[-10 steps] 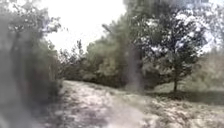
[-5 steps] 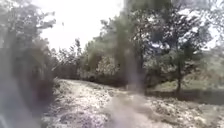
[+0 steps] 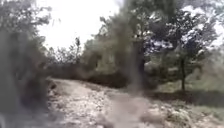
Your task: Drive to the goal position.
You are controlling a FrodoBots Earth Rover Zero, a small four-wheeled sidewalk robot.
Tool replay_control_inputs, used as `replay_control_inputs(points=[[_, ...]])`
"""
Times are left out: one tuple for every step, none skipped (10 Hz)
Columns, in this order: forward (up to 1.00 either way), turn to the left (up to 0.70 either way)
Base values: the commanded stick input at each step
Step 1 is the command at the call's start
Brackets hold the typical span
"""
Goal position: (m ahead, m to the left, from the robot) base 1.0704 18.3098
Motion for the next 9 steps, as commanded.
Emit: replay_control_inputs(points=[[0.59,0.15],[0.59,0.15],[0.59,0.15],[0.59,0.15],[0.59,0.15],[0.59,0.15],[0.59,0.15],[0.59,0.15],[0.59,0.15]])
